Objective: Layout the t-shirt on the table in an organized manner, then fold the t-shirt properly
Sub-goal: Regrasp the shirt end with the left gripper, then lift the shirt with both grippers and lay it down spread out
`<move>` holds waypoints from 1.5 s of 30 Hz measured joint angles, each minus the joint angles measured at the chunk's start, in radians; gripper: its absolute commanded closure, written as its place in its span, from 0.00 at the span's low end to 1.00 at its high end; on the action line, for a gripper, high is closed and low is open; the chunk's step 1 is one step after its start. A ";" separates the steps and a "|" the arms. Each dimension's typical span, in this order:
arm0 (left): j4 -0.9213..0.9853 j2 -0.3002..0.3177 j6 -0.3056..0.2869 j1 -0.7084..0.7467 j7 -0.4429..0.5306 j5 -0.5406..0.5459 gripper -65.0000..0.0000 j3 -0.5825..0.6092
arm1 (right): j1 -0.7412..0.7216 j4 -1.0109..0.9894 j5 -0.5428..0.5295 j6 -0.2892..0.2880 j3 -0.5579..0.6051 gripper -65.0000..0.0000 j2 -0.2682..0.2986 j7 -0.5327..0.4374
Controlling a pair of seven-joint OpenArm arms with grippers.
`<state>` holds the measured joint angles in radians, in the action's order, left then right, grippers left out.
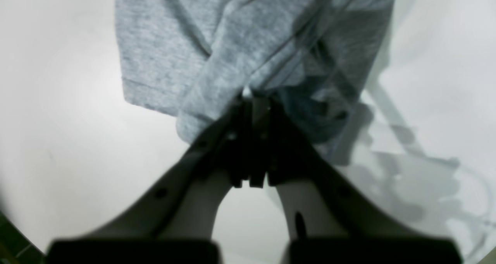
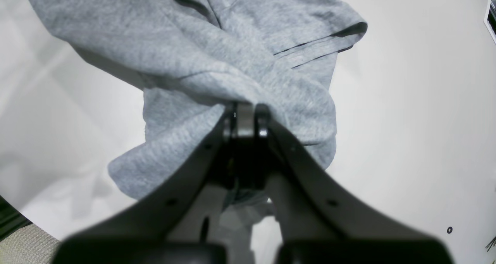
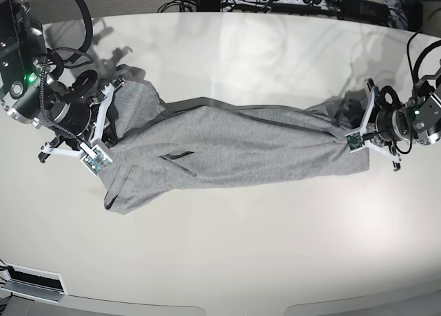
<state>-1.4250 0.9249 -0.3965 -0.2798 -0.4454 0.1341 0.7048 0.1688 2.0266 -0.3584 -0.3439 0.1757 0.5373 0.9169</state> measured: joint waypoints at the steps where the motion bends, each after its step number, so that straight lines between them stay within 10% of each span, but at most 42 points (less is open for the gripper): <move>1: 0.000 0.000 -0.001 0.000 0.000 -0.011 1.00 0.000 | 0.000 0.000 0.000 0.000 0.000 1.00 0.000 0.000; 11: -0.085 0.022 -0.077 0.000 -0.091 -0.026 1.00 0.000 | 0.000 0.000 0.001 -0.016 0.000 1.00 0.000 0.000; 22: -0.389 0.237 -0.303 -0.002 -0.097 0.138 1.00 0.000 | -0.002 0.000 0.000 -0.192 0.000 1.00 0.003 0.045; 25: -0.399 0.280 -0.301 -0.003 -0.097 0.142 1.00 0.000 | -0.002 0.000 -0.002 -0.278 0.000 1.00 0.005 0.140; 33: -0.398 0.366 -0.301 -0.003 -0.020 0.138 1.00 0.000 | -0.002 0.000 -0.082 -0.235 0.000 1.00 0.134 0.211; 45: -0.404 0.428 -0.300 0.137 0.001 0.164 1.00 0.001 | 0.020 0.000 -0.481 -0.312 0.000 1.00 0.235 0.403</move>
<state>-1.8290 1.3533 -0.6968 -0.1432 -0.4442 0.2985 0.7055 0.1886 2.0266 -0.8398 -0.6559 0.1757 0.7719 1.3201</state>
